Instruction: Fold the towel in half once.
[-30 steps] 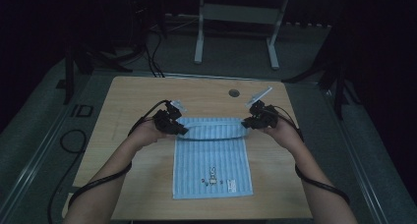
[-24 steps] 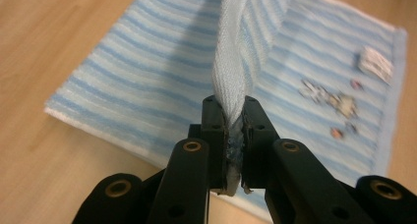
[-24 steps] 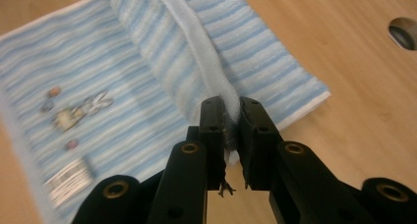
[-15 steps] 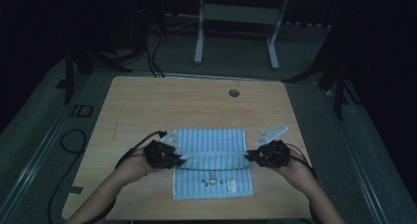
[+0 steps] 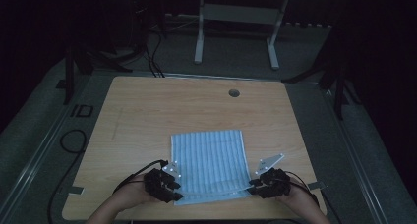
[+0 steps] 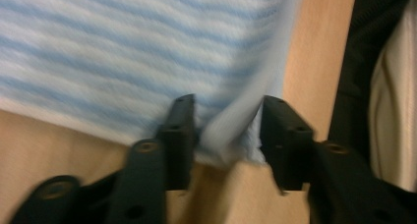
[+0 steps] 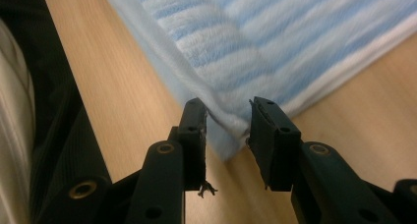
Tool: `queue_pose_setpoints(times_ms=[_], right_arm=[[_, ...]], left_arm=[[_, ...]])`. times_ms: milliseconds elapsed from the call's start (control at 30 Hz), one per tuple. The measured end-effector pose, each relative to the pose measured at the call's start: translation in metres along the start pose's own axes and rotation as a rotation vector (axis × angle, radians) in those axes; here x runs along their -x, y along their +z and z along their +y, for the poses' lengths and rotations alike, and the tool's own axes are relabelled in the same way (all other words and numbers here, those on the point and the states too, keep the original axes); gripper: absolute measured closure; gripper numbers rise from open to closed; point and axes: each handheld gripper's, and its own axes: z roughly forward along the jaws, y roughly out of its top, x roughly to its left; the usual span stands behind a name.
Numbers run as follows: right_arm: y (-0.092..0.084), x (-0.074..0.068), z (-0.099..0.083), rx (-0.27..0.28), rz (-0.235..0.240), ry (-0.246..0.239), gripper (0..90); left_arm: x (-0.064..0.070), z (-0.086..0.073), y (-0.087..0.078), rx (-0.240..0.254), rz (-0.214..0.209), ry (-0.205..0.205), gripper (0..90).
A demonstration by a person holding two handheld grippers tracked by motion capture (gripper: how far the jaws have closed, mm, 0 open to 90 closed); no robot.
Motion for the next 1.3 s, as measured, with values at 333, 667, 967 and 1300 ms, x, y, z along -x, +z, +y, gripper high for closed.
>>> queue_pose_setpoints(times_ms=[333, 667, 967, 1300], right_arm=[[-0.011, 0.008, -0.005, -0.054, 0.005, 0.029, 49.9], [-0.016, 0.061, 0.021, -0.024, -0.04, 0.07, 50.2], [0.007, 0.106, 0.063, -0.094, -0.052, 0.01, 50.1], [0.018, 0.15, 0.113, -0.137, -0.169, 0.032, 49.0]], left_arm=[[0.0, 0.001, -0.017, -0.016, 0.075, -0.005, 44.1], [-0.055, 0.01, -0.031, -0.015, 0.184, -0.121, 44.1], [-0.097, 0.023, -0.033, -0.032, 0.252, -0.184, 44.5], [-0.14, 0.049, -0.039, 0.002, 0.346, -0.209, 42.5]])
